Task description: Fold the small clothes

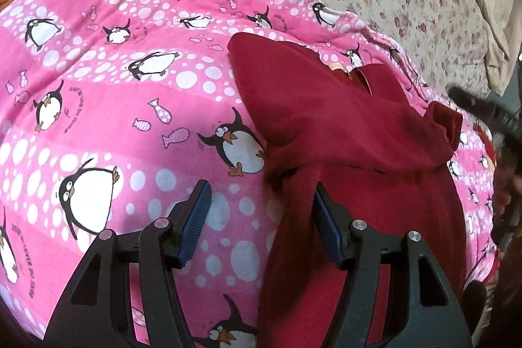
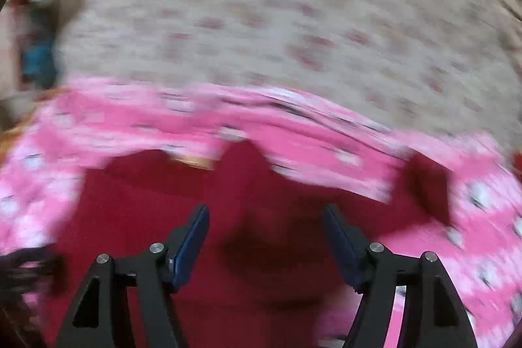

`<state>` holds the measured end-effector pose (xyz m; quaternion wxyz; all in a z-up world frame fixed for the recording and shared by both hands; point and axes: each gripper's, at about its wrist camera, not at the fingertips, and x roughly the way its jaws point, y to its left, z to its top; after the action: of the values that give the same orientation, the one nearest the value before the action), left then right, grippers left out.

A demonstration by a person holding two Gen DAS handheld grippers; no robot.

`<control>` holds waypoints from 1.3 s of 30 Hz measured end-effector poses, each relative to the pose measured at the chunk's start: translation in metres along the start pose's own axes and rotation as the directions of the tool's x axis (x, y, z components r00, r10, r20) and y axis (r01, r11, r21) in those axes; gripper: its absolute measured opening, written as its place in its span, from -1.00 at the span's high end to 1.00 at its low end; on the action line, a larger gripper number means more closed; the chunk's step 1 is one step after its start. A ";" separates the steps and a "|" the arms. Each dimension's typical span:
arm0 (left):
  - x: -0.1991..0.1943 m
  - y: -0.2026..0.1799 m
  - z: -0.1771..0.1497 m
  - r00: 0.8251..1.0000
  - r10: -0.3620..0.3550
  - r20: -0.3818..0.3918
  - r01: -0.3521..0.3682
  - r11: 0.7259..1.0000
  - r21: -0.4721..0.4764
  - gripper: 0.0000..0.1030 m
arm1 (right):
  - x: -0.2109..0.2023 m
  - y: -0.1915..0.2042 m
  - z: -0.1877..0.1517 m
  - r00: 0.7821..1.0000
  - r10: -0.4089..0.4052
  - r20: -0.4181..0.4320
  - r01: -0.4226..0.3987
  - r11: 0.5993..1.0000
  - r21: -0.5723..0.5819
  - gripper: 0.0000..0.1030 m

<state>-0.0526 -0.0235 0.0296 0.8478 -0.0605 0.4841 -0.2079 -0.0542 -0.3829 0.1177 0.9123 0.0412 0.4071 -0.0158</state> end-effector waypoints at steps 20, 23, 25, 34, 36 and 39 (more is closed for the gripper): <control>-0.007 0.017 0.001 0.992 -0.109 0.067 0.110 0.994 -0.021 -0.22 | 0.144 0.221 0.044 0.867 0.304 -0.394 -0.459 0.796 -0.396 0.82; -0.016 0.022 0.001 0.994 -0.028 0.109 0.030 0.999 -0.017 -0.22 | 0.124 0.218 0.067 0.816 0.480 -0.322 -0.569 0.767 -0.297 0.84; -0.015 0.030 0.003 0.993 0.027 0.113 -0.023 0.999 -0.034 -0.22 | 0.130 0.225 0.070 0.829 0.474 -0.297 -0.553 0.773 -0.309 0.85; -0.020 0.042 0.005 0.990 0.002 0.143 0.012 0.996 -0.092 -0.22 | 0.153 0.209 0.049 0.851 0.418 -0.319 -0.486 0.856 -0.176 0.07; -0.026 0.043 0.007 0.985 -0.010 0.170 0.028 0.994 -0.102 -0.22 | 0.125 0.183 0.048 0.862 0.432 -0.266 -0.479 0.864 -0.151 0.07; -0.035 0.042 0.009 0.976 -0.010 0.217 0.033 0.994 -0.106 -0.22 | 0.086 0.139 0.033 0.913 0.358 -0.197 -0.389 0.909 -0.153 0.06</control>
<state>-0.0483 0.0282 0.0491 0.8885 -0.1340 0.3990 -0.1826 0.0362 -0.2473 0.0840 0.8615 0.0331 0.4650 0.2013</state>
